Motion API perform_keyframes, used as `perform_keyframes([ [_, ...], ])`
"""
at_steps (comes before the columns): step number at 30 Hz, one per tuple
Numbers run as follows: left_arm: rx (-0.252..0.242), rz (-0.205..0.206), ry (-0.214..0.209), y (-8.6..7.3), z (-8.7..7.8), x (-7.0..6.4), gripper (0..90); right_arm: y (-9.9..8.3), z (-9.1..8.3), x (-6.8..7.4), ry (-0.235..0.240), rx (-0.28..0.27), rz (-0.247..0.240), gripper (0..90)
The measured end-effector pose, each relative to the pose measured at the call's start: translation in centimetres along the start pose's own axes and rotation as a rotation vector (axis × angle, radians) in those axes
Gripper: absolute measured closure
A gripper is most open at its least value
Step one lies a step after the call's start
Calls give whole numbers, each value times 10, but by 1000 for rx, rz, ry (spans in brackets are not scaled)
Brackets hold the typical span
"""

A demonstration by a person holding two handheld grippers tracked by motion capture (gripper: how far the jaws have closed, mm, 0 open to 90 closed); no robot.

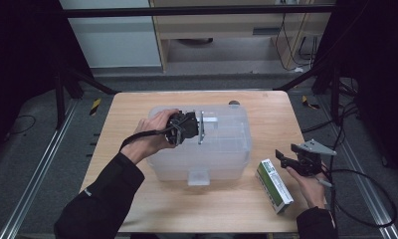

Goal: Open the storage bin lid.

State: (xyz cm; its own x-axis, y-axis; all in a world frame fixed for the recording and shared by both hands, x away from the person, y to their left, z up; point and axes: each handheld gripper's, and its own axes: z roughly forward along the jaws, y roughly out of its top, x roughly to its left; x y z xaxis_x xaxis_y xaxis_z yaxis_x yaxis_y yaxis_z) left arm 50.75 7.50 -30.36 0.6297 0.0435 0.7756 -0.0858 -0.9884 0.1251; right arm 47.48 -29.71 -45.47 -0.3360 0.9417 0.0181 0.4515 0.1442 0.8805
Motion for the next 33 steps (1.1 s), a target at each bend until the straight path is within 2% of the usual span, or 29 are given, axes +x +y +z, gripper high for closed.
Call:
perform_keyframes([
  [4,1,3,0,0,0,1,744,3,-2,2,14,-6,-4,378],
  [6,7,-9,-5,-1,0,2,744,5,-3,4,31,1,-6,404],
  [13,12,-6,-10,-1,0,6,744,7,-2,6,57,23,-9,458],
  [15,1,-3,-5,-1,1,7,745,8,-3,7,72,32,-9,482],
  [19,7,2,-2,0,1,9,746,14,-5,9,103,32,-20,556],
  [22,11,-4,-8,0,1,11,746,16,-6,11,116,34,-27,579],
  [25,12,-4,-10,0,1,11,746,21,-9,14,140,36,-35,628],
  [26,12,-5,-10,0,1,11,746,24,-10,16,159,41,-43,669],
  [30,10,-10,-5,-1,1,12,745,30,-13,22,195,48,-58,716],
  [33,9,-9,-5,-1,1,12,745,33,-15,25,203,46,-66,739],
])
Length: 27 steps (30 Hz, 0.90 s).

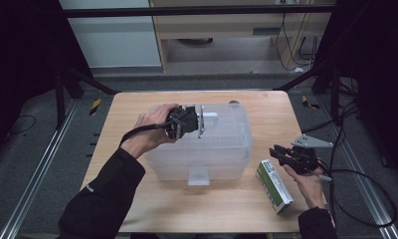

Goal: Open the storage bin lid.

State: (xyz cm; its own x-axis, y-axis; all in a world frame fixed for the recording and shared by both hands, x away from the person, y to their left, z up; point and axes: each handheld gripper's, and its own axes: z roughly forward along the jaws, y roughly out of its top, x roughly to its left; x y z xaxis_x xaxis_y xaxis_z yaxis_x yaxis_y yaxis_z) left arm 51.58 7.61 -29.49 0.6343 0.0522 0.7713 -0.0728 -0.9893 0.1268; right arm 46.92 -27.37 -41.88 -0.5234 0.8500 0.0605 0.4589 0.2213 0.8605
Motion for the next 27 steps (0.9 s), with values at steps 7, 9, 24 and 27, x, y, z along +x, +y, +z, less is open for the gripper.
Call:
perform_keyframes([
  [7,-2,-1,9,1,1,1,744,6,-2,5,36,2,-2,813],
  [9,-1,-3,13,1,1,1,745,7,-3,7,44,-1,0,825],
  [24,4,-5,32,2,2,5,745,16,-6,17,86,-14,-20,874],
  [27,15,-2,31,3,2,7,745,17,-6,19,91,-11,-30,880],
])
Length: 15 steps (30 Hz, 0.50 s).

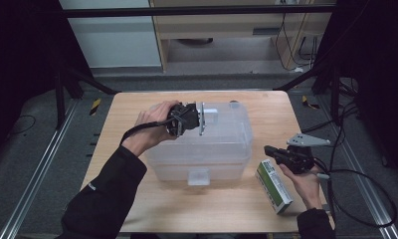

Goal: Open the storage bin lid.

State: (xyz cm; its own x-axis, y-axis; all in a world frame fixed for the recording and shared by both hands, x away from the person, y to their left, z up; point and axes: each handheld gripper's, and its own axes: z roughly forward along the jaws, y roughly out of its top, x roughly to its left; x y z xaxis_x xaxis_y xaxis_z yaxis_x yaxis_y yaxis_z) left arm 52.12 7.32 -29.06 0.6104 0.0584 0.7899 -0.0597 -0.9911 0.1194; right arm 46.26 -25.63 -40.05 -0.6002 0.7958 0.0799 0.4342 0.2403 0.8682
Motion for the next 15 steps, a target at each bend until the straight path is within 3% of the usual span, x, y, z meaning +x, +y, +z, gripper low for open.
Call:
perform_keyframes([
  [15,-2,-28,19,0,4,7,742,3,3,9,46,19,-18,900],
])
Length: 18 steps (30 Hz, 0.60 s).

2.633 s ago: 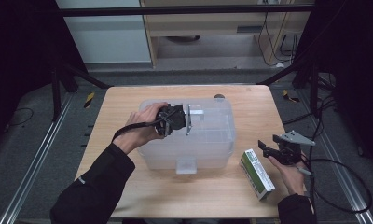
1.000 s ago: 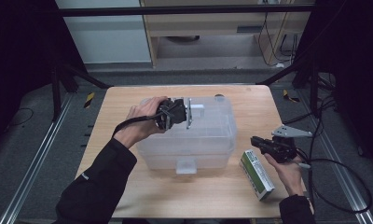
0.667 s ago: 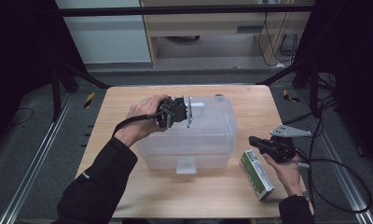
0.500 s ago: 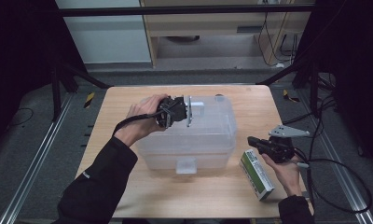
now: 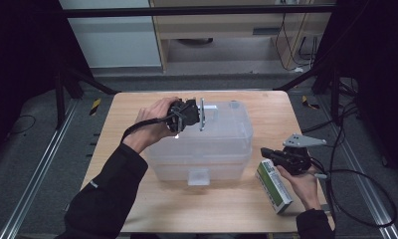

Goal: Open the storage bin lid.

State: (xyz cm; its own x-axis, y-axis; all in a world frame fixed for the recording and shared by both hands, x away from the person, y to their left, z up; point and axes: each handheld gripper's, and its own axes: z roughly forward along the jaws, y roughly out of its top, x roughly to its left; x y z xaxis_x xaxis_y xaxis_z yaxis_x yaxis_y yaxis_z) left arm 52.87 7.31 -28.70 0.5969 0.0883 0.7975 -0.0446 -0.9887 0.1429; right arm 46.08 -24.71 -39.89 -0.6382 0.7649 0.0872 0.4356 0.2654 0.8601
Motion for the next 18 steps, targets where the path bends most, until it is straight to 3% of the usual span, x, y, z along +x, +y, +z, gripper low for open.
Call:
perform_keyframes([
  [18,-6,-27,8,0,5,10,739,4,13,10,45,28,-22,900],
])
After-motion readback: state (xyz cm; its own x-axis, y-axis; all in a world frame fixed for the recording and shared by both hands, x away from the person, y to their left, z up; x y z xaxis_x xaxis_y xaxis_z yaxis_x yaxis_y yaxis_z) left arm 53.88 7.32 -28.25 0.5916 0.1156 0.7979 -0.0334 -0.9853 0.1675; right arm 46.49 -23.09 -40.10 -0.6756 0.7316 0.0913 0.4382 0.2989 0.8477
